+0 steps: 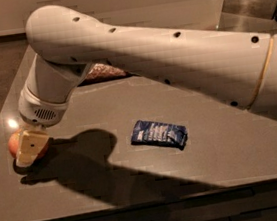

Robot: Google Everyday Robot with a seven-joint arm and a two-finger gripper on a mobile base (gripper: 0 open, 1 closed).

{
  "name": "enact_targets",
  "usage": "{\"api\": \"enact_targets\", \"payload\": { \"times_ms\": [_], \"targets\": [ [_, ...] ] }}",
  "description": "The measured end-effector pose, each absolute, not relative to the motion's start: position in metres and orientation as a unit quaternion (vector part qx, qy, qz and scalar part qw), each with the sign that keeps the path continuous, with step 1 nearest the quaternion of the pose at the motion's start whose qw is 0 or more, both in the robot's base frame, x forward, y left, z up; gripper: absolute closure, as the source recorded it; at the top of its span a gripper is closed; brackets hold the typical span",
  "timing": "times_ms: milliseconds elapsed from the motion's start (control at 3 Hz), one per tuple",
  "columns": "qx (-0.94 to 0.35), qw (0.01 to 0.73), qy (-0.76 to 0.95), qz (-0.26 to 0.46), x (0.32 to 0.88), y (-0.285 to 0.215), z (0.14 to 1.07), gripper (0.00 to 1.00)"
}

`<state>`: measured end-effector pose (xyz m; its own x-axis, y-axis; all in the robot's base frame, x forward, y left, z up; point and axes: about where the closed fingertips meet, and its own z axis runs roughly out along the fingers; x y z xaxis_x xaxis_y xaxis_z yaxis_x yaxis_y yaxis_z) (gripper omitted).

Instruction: Move apple near rxbar blueberry

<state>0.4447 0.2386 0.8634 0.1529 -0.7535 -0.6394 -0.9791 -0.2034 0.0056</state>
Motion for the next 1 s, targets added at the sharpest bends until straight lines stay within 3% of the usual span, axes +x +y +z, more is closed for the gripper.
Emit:
{"api": "enact_targets", "payload": {
  "times_ms": [667,1000],
  "targets": [
    [-0.716,0.202,0.616,0.26,0.475,0.19,0.88,0.87],
    [-0.698,0.209,0.639,0.248,0.5,0.148,0.89,1.0]
  ]
}}
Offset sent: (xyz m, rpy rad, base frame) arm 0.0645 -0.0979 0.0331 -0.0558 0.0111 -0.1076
